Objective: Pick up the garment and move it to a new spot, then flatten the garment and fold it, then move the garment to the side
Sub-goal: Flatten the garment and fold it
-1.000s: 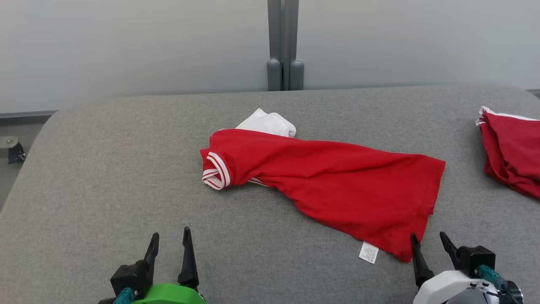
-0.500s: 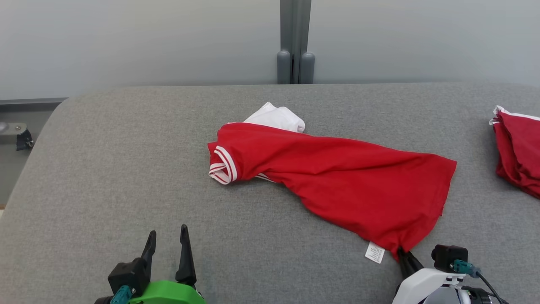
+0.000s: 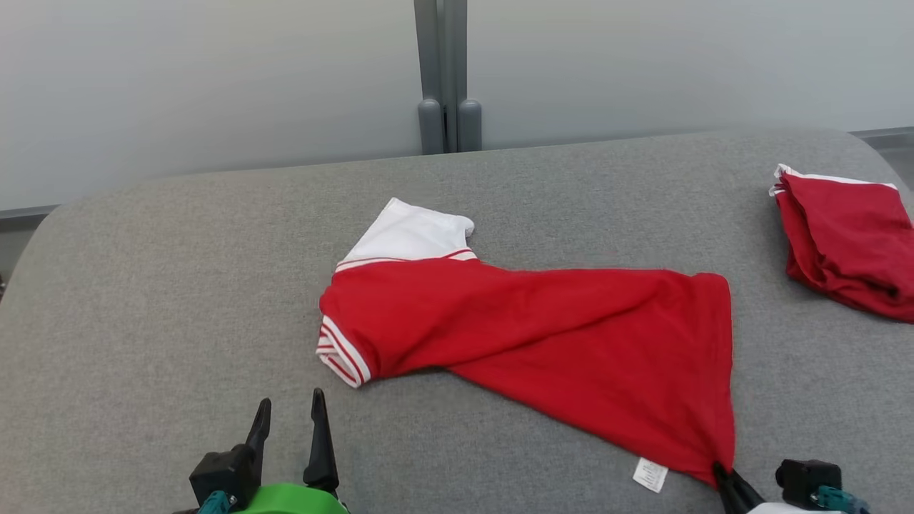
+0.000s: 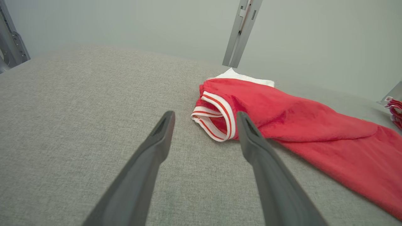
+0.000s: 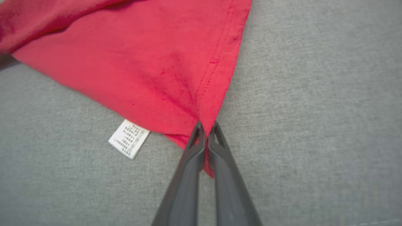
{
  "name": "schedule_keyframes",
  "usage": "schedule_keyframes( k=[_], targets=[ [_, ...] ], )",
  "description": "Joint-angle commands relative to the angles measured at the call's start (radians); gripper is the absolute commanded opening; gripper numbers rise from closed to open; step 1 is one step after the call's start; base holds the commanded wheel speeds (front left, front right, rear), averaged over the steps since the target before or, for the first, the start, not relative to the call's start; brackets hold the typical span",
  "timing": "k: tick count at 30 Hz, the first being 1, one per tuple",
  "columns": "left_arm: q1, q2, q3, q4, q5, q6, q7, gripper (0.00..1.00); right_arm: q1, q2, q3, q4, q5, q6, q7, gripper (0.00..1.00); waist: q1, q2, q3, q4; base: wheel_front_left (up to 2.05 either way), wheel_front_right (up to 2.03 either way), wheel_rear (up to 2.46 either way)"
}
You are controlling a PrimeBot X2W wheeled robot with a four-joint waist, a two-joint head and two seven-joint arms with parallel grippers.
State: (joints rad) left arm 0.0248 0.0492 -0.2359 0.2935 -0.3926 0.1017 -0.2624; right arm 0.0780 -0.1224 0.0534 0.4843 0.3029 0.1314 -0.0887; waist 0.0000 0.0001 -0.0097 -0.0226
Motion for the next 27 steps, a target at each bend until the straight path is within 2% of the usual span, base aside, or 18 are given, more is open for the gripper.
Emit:
schedule_keyframes(
  k=[1, 4, 5, 6, 7, 12, 17, 21, 27],
  targets=[
    [0.005, 0.003, -0.003, 0.001, -0.003, 0.001, -0.003, 1.0, 0.014, -0.011, -0.02, -0.019, -0.015, -0.002, -0.001, 0.0, 0.0, -0.0001, 0.001, -0.008, 0.0, 0.0, 0.0],
    [0.004, 0.003, -0.006, 0.006, -0.002, -0.001, -0.003, 1.0, 0.024, -0.002, -0.045, -0.034, -0.036, -0.002, -0.012, 0.0, 0.0, -0.0001, 0.0, -0.01, 0.0, 0.0, 0.0],
    [0.004, 0.003, -0.007, 0.008, -0.002, -0.001, -0.003, 1.0, 0.022, 0.001, -0.059, -0.039, -0.041, -0.002, -0.017, 0.06, 0.0, -0.0001, -0.001, -0.011, 0.0, 0.0, 0.0],
    [0.004, 0.003, -0.006, 0.01, -0.001, -0.002, -0.003, 1.0, 0.019, 0.005, -0.066, -0.045, -0.041, -0.002, -0.023, 0.42, 0.0, -0.0001, -0.003, -0.013, 0.0, 0.0, 0.0],
    [0.005, 0.003, -0.004, 0.013, 0.0, -0.004, -0.003, 1.0, 0.018, 0.01, -0.07, -0.055, -0.042, -0.002, -0.028, 1.0, 0.0, -0.0001, -0.005, -0.016, 0.0, 0.0, 0.0],
    [-0.022, 0.003, -0.02, 0.054, -0.013, -0.025, -0.003, 1.0, 0.029, -0.007, -0.143, -0.1, -0.081, -0.002, -0.063, 1.0, 0.0, -0.0001, -0.013, -0.03, 0.0, 0.0, 0.0],
    [-0.116, 0.003, -0.045, 0.2, -0.052, -0.042, 0.022, 1.0, 0.016, 0.012, -0.224, -0.206, -0.16, -0.001, -0.114, 1.0, 0.0, -0.0001, 0.003, -0.062, 0.0, 0.0, 0.0],
    [-0.205, 0.003, -0.064, 0.312, -0.118, -0.059, 0.045, 1.0, -0.017, 0.031, -0.204, -0.297, -0.185, -0.002, -0.141, 1.0, 0.0, -0.0001, 0.042, -0.092, 0.0, 0.0, 0.0],
    [-0.342, 0.004, -0.077, 0.453, -0.2, -0.092, 0.025, 1.0, -0.062, 0.047, -0.169, -0.366, -0.191, -0.002, -0.16, 1.0, 0.0, -0.0001, 0.121, -0.125, 0.0, 0.0, 0.0]
  ],
)
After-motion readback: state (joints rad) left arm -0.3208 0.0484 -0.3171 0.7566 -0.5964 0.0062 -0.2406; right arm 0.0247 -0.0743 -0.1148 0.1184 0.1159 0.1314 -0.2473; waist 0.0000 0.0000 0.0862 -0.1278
